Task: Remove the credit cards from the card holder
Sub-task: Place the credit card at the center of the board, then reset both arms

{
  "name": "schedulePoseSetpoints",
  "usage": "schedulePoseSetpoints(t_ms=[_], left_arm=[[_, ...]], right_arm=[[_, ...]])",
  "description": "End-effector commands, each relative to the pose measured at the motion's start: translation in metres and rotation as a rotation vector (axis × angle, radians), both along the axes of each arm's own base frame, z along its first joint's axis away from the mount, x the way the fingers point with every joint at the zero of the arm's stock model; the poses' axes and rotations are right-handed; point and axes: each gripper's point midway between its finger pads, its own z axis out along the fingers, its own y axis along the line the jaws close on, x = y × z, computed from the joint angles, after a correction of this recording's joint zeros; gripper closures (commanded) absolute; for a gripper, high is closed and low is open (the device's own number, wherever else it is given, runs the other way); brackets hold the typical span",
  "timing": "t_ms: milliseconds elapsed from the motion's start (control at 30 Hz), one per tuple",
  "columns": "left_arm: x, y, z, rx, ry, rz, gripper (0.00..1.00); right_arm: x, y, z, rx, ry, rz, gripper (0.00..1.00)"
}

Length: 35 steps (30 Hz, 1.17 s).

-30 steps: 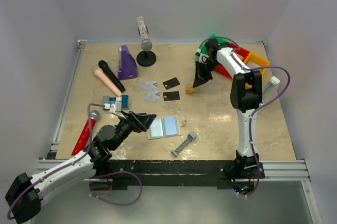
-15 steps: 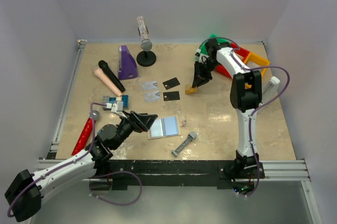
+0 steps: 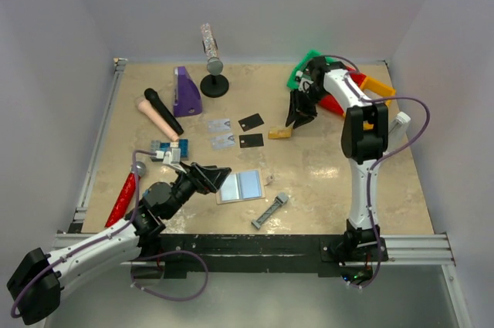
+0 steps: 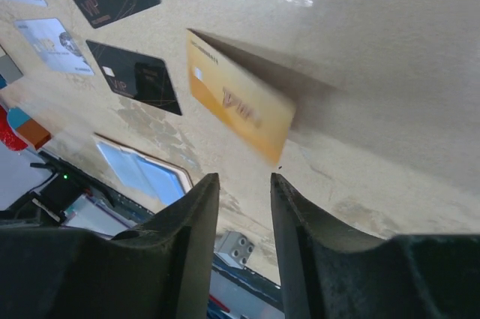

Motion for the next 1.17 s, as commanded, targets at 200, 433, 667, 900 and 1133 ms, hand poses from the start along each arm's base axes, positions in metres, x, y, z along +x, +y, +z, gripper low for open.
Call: schedulePoseSetpoints(t_ms=[200,433,667,900,1133], left_arm=[[0.005,0.006,0.019,0.019,-0.007,0.035,0.06],[0.004,0.045,-0.013,0.233,0.251,0.204,0.0],[-0.011,0.082,-0.027,0.374,0.49,0.363,0.0],[-0.019,0.093,-0.033,0.387,0.522,0.385,0.0],[-0.022,0.105,-0.035,0.421,0.53,0.423,0.0]], right_arm=[[0.008,-0.039,0.077,-0.031,-0.221,-0.139,0.57],[-0.046,-0.011,0.12,0.014,-0.527,-0.169,0.57],[-0.138,0.018,0.112,-0.096,-0.752,-0.005,0.58],[-0.198,0.007,0.094,-0.071,-0.808,-0.005,0.58],[-0.206,-0.001,0.113,-0.043,-0.876,-0.007,0.57]])
